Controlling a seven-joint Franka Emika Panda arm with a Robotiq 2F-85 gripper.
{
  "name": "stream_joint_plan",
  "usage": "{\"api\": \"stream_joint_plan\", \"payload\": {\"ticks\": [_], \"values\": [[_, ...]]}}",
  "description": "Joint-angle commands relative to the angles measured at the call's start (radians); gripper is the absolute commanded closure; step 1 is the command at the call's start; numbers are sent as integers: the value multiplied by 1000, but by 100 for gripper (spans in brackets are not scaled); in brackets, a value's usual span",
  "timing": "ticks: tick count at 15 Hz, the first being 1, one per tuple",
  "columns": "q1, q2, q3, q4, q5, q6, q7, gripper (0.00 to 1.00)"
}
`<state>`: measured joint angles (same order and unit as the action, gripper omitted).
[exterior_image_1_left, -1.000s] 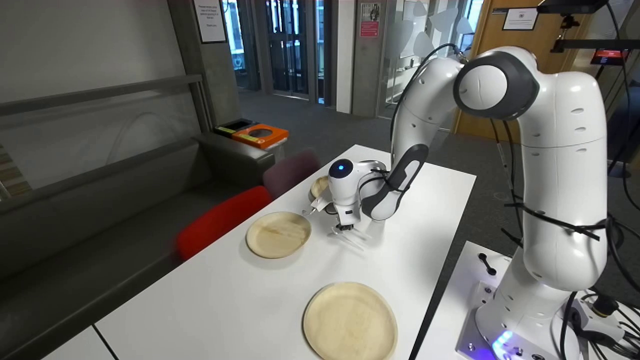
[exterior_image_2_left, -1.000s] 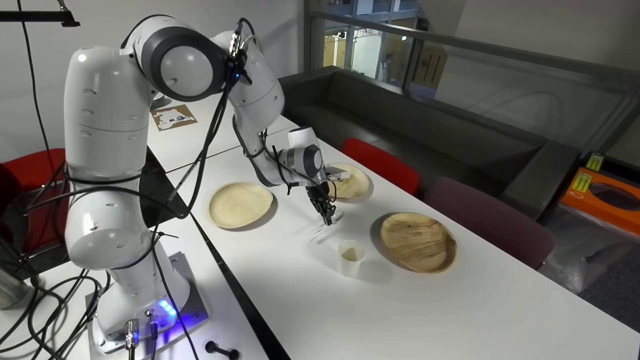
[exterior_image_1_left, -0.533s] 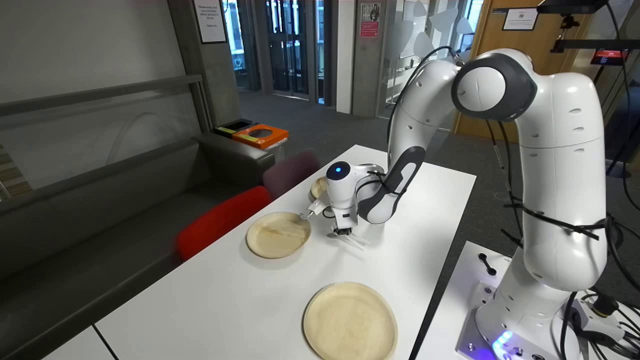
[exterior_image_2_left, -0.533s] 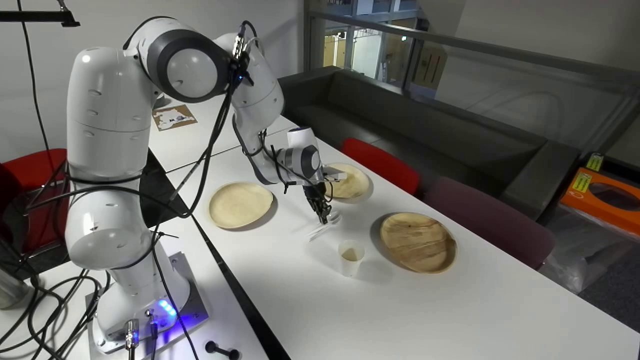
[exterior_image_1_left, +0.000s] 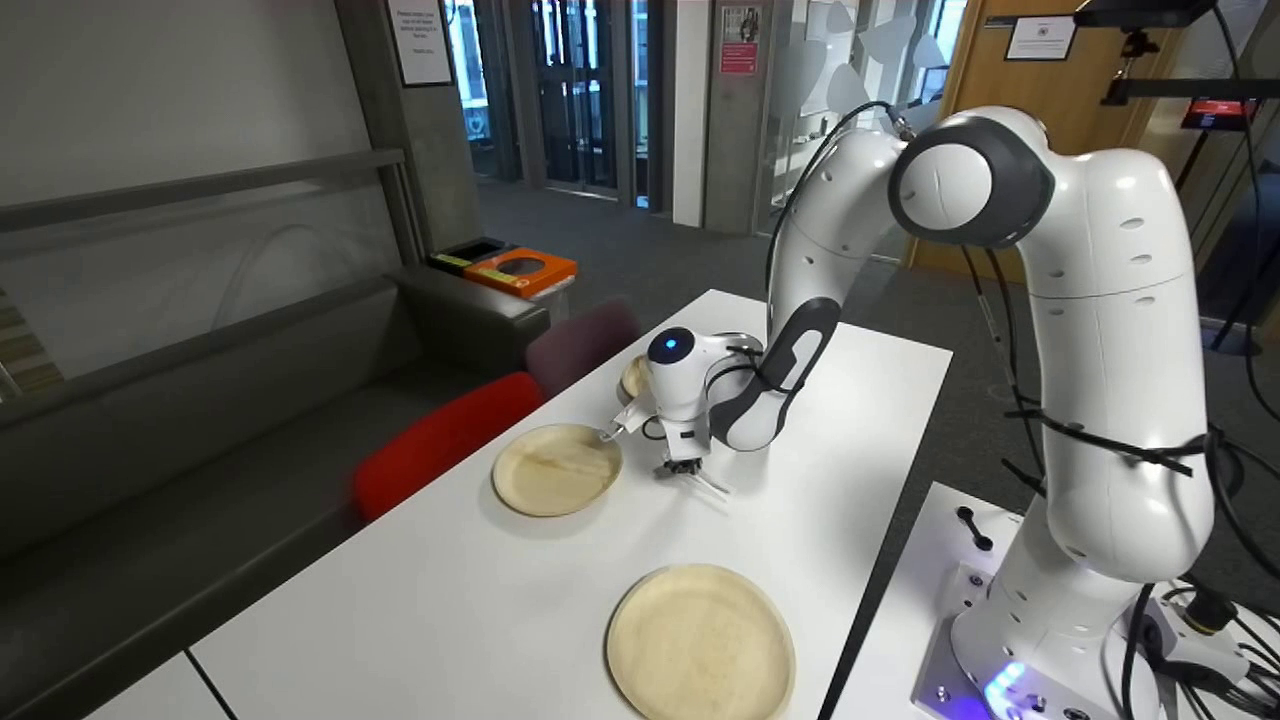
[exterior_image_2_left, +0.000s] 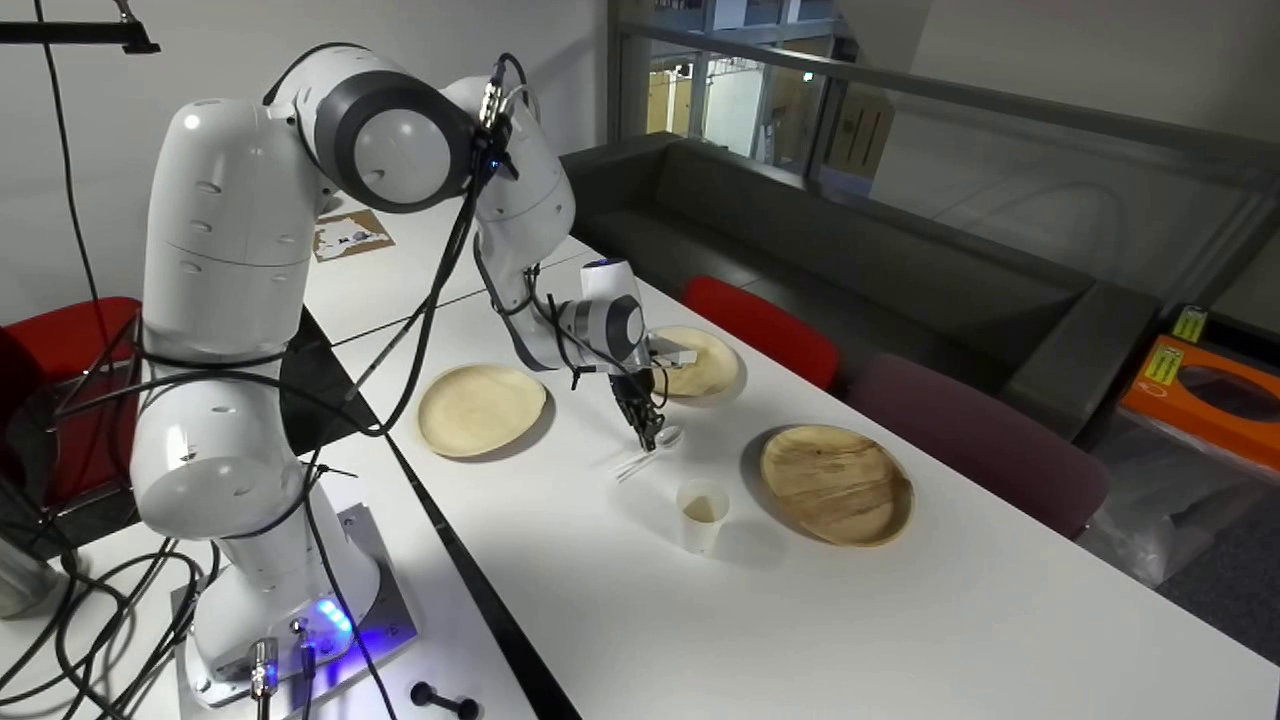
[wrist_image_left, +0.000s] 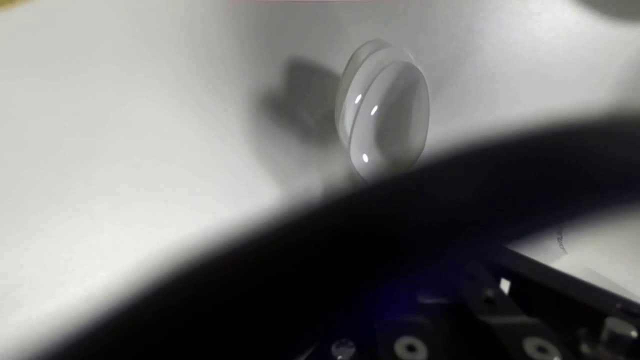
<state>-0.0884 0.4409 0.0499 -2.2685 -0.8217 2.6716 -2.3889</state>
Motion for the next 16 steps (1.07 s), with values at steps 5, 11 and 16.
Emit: {"api": "stream_joint_plan", "payload": {"ticks": [5, 11, 16], "values": [[15, 18, -3, 46, 37, -47, -22, 53], [31, 6, -13, 57, 46, -85, 18, 10], [65, 6, -55, 73, 57, -111, 310, 0]]}}
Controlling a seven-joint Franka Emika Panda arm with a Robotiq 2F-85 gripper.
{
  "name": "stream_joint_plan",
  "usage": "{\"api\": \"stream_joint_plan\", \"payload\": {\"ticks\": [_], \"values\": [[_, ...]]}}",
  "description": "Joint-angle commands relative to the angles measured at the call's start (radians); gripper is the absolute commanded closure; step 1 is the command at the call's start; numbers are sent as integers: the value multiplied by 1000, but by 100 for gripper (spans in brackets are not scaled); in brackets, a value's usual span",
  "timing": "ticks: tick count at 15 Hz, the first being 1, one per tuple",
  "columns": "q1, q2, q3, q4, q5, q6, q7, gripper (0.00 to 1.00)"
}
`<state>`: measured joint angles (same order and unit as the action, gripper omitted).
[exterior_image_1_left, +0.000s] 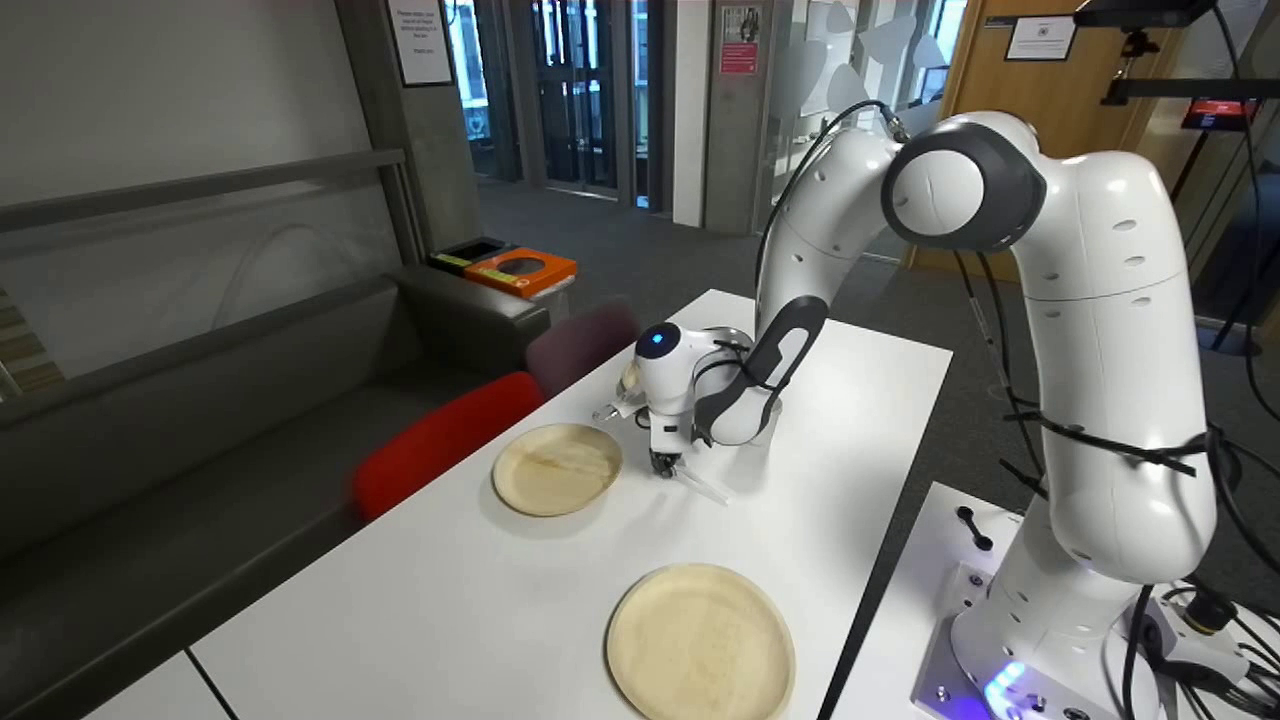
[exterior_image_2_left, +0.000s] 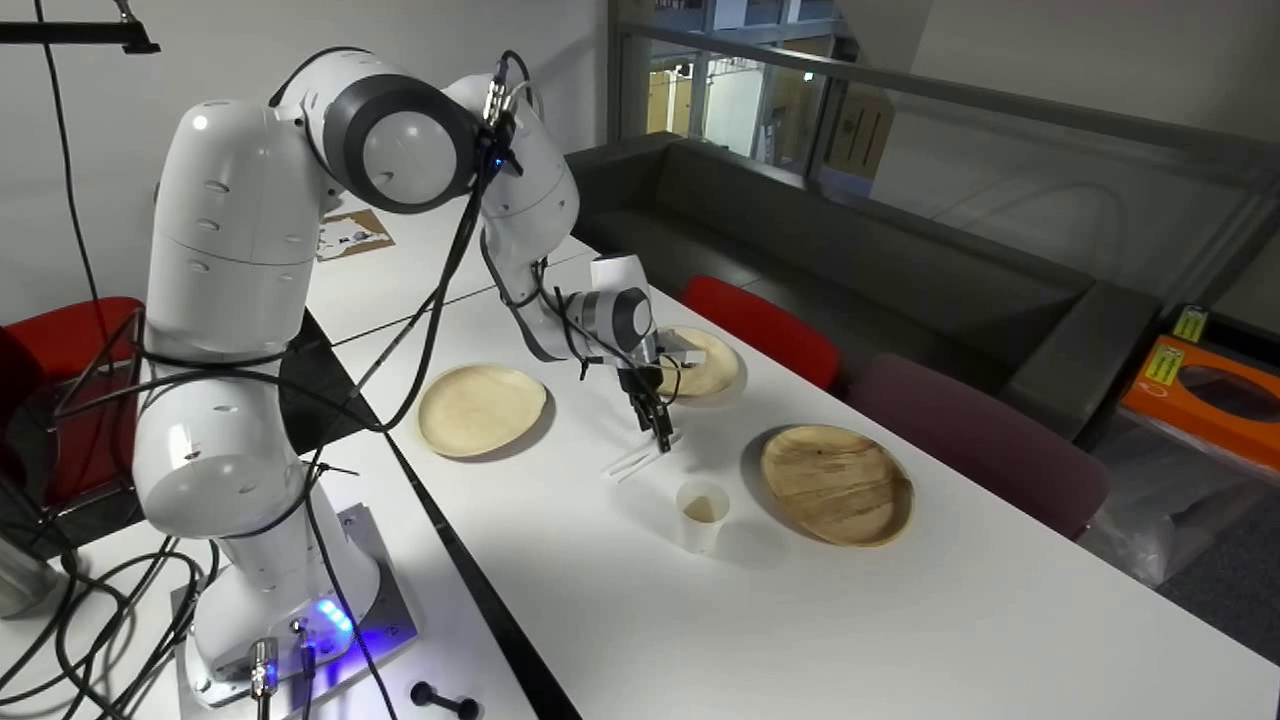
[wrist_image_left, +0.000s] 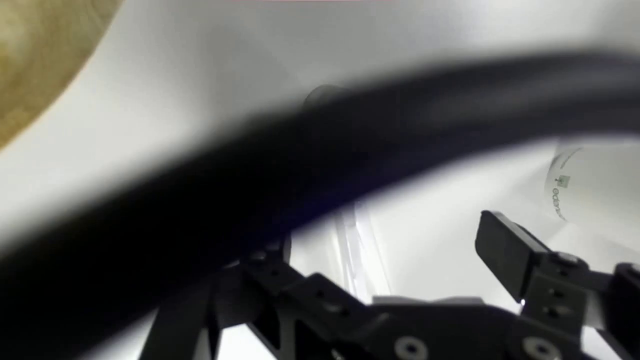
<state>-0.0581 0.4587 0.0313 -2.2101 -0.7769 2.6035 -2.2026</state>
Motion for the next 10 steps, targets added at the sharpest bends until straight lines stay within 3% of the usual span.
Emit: {"api": "stream_joint_plan", "payload": {"ticks": [1, 4, 10], "values": [[44, -3, -47, 24, 3, -64, 180, 0], [54, 17, -56, 42, -7, -127, 281, 0], [53, 25, -37, 53, 0, -203, 336, 0]]}}
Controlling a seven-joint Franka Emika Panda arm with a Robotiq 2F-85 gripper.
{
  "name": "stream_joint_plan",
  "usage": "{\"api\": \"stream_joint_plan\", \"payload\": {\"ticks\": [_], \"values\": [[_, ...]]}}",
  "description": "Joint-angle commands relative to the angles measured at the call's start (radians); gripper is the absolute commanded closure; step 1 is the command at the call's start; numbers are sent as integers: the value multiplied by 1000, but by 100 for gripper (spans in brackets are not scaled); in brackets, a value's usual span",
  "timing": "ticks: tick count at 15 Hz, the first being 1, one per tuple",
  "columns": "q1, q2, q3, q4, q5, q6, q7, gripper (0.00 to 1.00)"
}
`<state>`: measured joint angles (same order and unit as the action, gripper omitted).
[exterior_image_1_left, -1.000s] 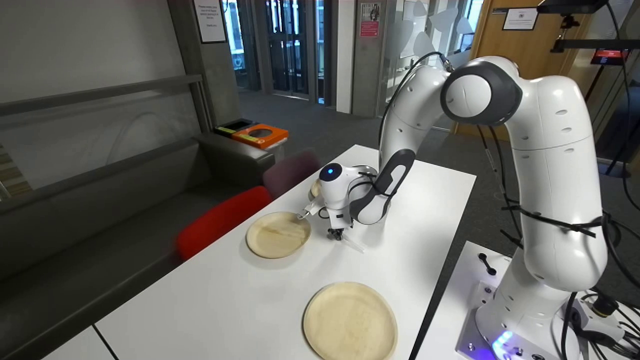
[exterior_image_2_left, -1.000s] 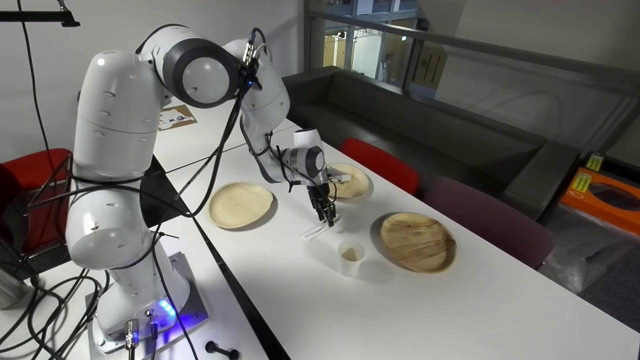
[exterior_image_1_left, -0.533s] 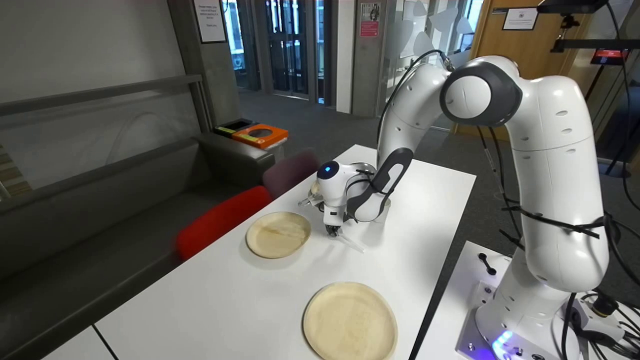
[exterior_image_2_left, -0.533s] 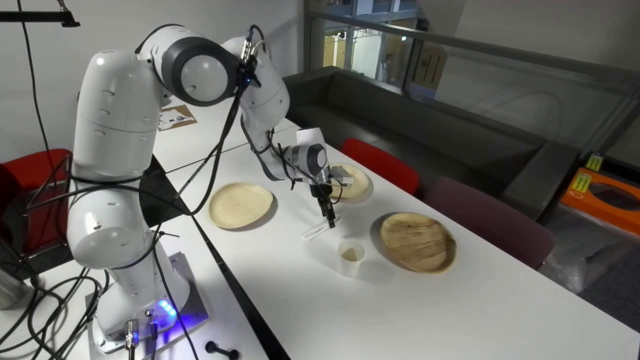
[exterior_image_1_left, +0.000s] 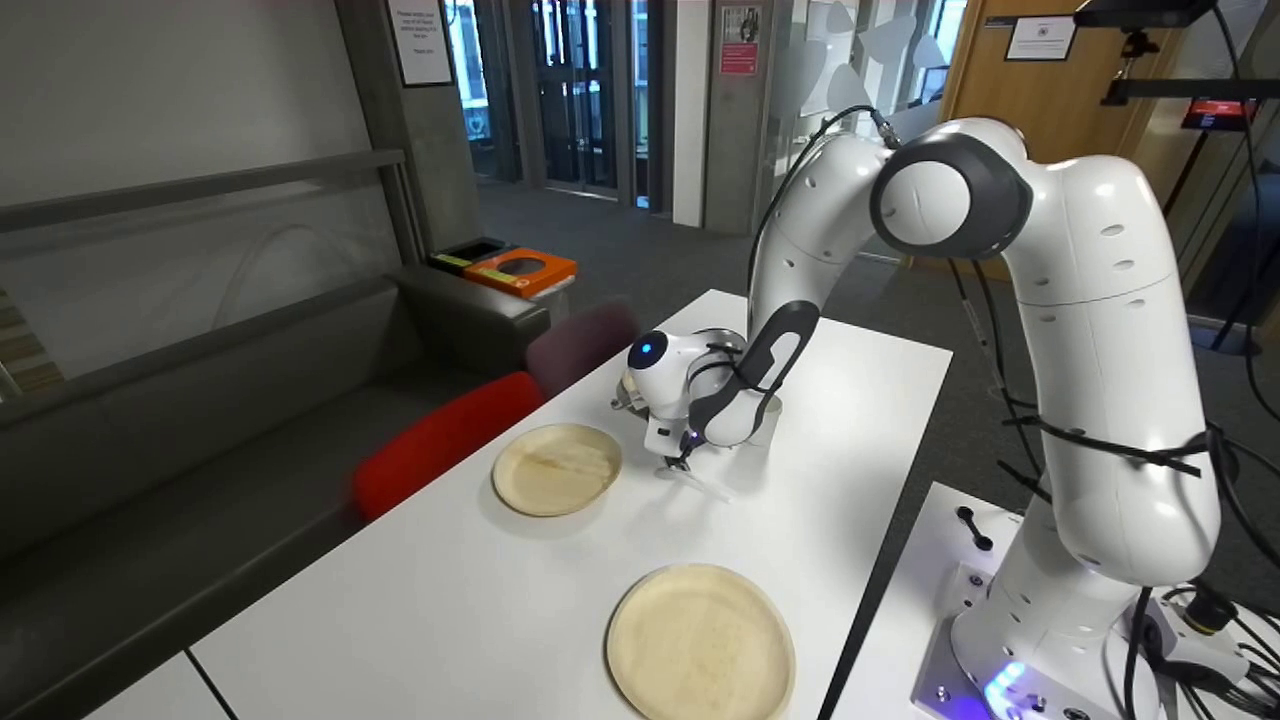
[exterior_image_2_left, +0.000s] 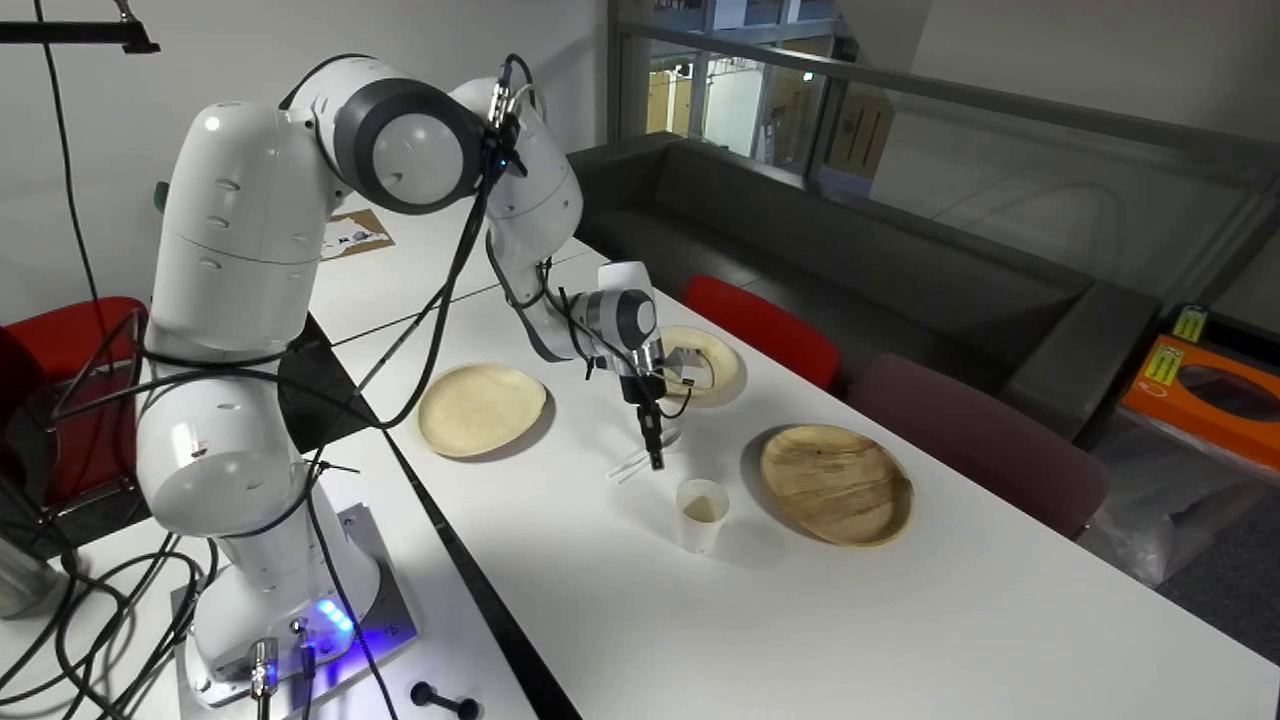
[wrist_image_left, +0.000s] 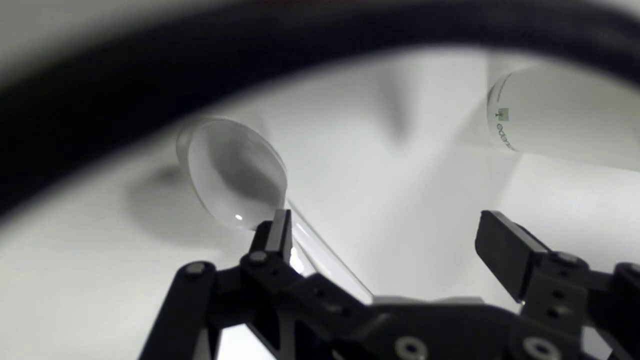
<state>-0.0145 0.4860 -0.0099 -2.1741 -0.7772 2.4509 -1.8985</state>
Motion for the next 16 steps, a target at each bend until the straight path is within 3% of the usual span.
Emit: {"api": "stream_joint_plan", "payload": {"ticks": [1, 16], "values": [[9, -4, 7, 19, 1, -59, 31, 0], [5, -21, 38, 17, 17, -99, -11, 0]]}}
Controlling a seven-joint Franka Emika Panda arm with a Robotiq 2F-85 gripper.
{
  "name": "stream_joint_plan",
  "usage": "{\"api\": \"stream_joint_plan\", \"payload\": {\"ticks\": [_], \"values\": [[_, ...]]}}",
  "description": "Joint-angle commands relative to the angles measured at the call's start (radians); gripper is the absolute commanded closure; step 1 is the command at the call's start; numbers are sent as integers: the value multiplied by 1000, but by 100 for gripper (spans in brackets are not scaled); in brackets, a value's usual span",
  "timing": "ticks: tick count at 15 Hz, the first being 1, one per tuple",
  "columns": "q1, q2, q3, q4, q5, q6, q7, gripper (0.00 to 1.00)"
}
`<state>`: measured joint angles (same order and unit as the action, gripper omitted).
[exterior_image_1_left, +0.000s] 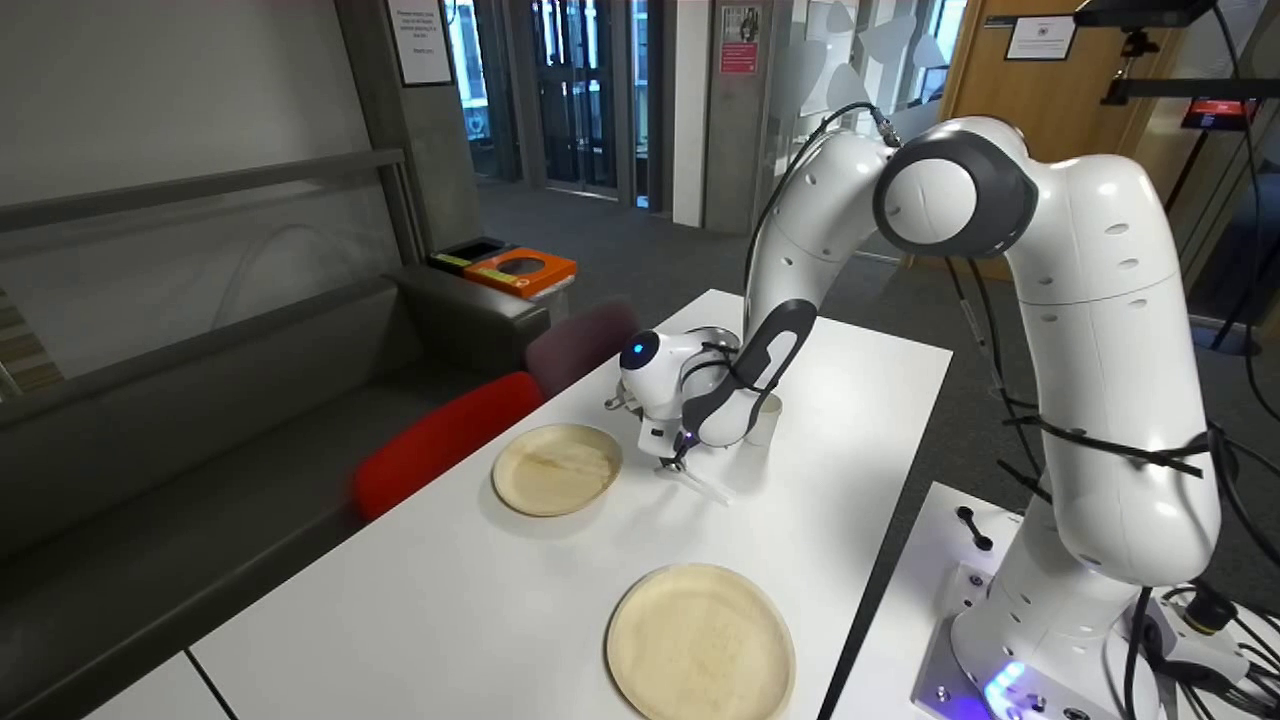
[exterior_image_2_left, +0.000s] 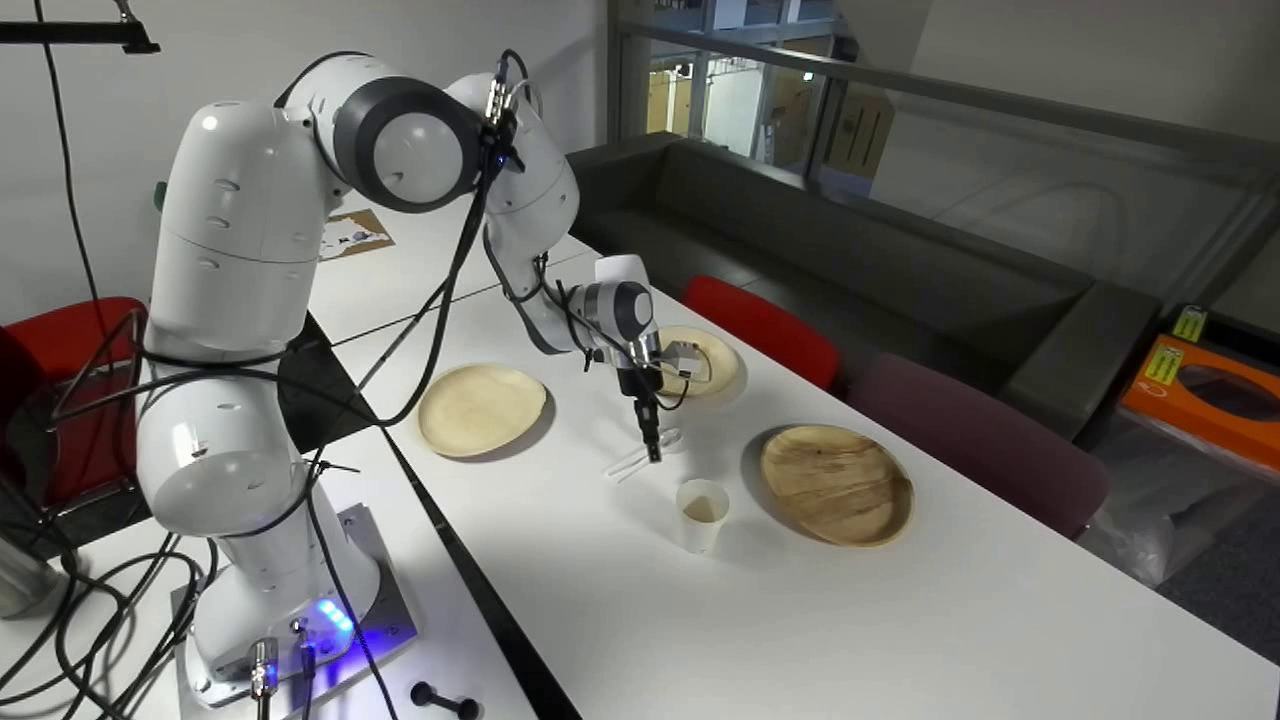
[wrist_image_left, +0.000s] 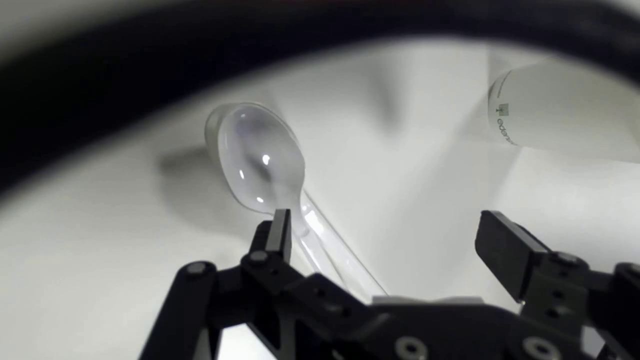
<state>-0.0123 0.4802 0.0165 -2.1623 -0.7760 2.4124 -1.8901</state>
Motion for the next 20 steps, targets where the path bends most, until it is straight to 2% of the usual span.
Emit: {"api": "stream_joint_plan", "payload": {"ticks": [1, 9, 20], "values": [[4, -13, 14, 6, 16, -74, -20, 0], [4, -5, 45, 10, 16, -131, -51, 0], [-24, 26, 47, 51, 23, -99, -296, 0]]}}
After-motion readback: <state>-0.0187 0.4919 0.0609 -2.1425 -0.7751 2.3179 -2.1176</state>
